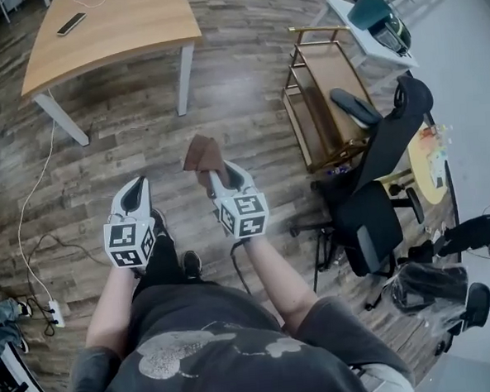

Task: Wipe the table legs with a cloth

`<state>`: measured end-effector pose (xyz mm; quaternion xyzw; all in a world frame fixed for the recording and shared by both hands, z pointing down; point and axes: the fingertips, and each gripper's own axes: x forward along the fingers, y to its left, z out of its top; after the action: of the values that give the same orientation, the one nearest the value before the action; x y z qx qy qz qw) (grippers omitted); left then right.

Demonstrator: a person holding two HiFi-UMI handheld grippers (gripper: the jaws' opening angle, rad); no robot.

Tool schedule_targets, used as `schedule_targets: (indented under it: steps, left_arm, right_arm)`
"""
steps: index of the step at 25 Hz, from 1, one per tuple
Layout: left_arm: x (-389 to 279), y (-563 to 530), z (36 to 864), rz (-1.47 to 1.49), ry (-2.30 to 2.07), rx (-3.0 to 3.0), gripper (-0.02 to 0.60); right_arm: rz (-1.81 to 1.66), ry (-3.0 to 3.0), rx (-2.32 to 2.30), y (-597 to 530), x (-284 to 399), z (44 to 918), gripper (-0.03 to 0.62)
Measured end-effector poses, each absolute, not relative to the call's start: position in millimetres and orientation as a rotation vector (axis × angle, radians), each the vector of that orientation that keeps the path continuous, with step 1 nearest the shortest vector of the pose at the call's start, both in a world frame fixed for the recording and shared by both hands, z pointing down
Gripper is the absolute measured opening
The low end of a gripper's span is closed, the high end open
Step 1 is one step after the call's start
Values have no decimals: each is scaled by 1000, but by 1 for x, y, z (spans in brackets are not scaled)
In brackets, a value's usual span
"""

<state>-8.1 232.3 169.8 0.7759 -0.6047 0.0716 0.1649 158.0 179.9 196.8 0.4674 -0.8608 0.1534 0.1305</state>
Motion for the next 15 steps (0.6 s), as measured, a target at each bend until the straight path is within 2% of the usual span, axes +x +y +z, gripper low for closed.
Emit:
schedule_targets:
  steps: [15]
  left_arm:
    - [-60,276,174,223,-1854,2091,18]
  right_arm:
    - [428,-2520,1193,207,106,206,80]
